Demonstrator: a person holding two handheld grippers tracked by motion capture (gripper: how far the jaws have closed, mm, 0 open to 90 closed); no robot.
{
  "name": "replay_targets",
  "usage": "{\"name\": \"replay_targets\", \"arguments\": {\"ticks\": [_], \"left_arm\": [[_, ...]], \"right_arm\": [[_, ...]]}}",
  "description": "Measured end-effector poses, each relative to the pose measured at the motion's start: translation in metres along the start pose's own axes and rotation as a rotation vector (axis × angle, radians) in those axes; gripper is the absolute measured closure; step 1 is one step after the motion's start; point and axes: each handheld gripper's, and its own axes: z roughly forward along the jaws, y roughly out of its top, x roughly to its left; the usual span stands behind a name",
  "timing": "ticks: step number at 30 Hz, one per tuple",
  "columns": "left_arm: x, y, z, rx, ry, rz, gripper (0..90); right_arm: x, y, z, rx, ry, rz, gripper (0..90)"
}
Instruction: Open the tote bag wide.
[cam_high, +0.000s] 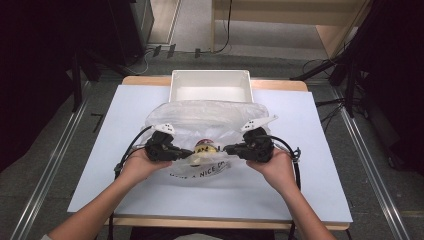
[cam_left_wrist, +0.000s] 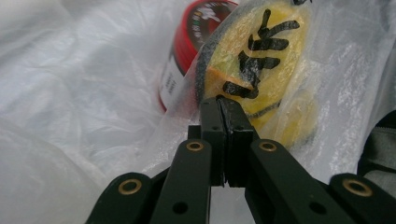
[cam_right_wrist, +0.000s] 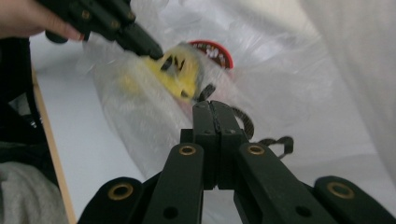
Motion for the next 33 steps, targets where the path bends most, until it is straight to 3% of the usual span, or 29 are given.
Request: {"name": "replay_targets", "arguments": {"ticks": [7,15,17,21,31,33], "left_arm": [[-0.011,-0.006,0.006,-0.002,-0.024,0.004,89.8],[-0.018,-0.013,0.01,-0.014,-0.038,0.014,89.6],[-0.017,-0.015,0.009,-0.021,-0.036,0.018,89.4],[-0.013,-0.02,0.009,-0.022,-0.037,-0.015,88.9],[-0.005,-0.033,0.002,-0.035,-0.012,-0.044,87.9],[-0.002,-0.036,0.0,-0.045,-0.004,-0.068,87.7]], "right_arm": [[0.005,0.014,0.01,-0.068,-0.034,-0.024,90.0],[-0.007,0.019,0.025,-0.095,-0.095,0.015,90.0],[-0.011,0.017,0.029,-0.091,-0.112,0.029,90.0],[-0.019,0.01,0.035,-0.069,-0.139,0.052,90.0],[-0.021,-0.018,0.042,-0.015,-0.137,0.086,90.0],[-0.021,-0.022,0.041,-0.014,-0.135,0.09,90.0]]}}
